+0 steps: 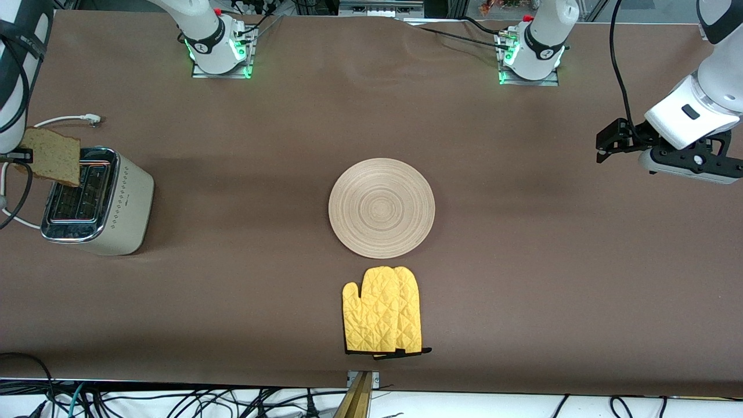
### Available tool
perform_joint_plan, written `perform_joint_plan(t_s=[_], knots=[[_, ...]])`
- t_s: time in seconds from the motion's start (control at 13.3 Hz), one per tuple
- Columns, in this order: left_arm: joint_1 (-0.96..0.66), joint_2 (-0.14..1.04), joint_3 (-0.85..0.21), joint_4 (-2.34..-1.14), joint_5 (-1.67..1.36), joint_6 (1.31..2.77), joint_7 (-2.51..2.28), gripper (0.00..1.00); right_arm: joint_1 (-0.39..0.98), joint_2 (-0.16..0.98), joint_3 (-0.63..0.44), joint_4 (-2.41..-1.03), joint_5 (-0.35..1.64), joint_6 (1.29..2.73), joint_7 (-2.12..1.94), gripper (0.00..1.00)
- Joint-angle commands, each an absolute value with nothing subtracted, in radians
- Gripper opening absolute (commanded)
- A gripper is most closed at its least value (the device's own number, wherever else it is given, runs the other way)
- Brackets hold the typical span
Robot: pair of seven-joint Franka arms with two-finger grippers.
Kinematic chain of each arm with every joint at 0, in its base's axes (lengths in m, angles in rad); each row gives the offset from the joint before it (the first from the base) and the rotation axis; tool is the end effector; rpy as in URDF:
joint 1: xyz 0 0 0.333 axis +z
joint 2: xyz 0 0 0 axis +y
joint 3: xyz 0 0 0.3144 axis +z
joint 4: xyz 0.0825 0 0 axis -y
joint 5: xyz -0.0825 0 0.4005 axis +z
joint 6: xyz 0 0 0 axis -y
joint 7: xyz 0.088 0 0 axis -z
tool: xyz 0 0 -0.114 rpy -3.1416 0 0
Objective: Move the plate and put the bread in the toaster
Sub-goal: 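Lower the bread upright into a toaster slot with the right gripper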
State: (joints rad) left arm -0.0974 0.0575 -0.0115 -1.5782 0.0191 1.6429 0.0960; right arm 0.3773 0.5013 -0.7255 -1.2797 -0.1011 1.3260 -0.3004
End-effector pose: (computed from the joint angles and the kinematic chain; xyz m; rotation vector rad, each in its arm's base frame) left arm 0.5910 -0.0624 0.5851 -3.1066 0.3214 -0.0114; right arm 0.6323 -0.1423 0.4948 2.7648 -0.0664 -0.6329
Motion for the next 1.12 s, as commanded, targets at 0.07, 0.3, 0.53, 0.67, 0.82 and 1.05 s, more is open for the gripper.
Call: perform_joint_plan(t_s=[0.07, 0.3, 0.53, 0.67, 0.82, 1.05], knots=[[-0.098, 0.048, -0.008, -1.572, 0.005, 1.625, 0.107, 1.0, 0.362, 0.563, -0.729, -1.278, -0.091, 1.413, -0.31, 0.0], [-0.1, 0.048, -0.006, -1.568, 0.005, 1.623, 0.107, 1.0, 0.361, 0.598, -0.729, -1.278, -0.034, 1.442, -0.308, 0.0], [-0.1, 0.048, -0.003, -1.565, 0.003, 1.62, 0.107, 1.0, 0.382, 0.598, -0.727, -1.273, -0.015, 1.431, -0.293, 0.0], [-0.1, 0.048, -0.005, -1.565, 0.003, 1.62, 0.107, 1.0, 0.388, 0.594, -0.727, -1.272, -0.015, 1.43, -0.301, 0.0], [-0.1, 0.048, -0.005, -1.565, 0.003, 1.618, 0.107, 1.0, 0.388, 0.591, -0.727, -1.27, -0.02, 1.431, -0.304, 0.0], [-0.1, 0.048, -0.008, -1.565, 0.003, 1.611, 0.106, 1.0, 0.374, 0.607, -0.726, -1.279, -0.011, 1.477, -0.305, 0.0]])
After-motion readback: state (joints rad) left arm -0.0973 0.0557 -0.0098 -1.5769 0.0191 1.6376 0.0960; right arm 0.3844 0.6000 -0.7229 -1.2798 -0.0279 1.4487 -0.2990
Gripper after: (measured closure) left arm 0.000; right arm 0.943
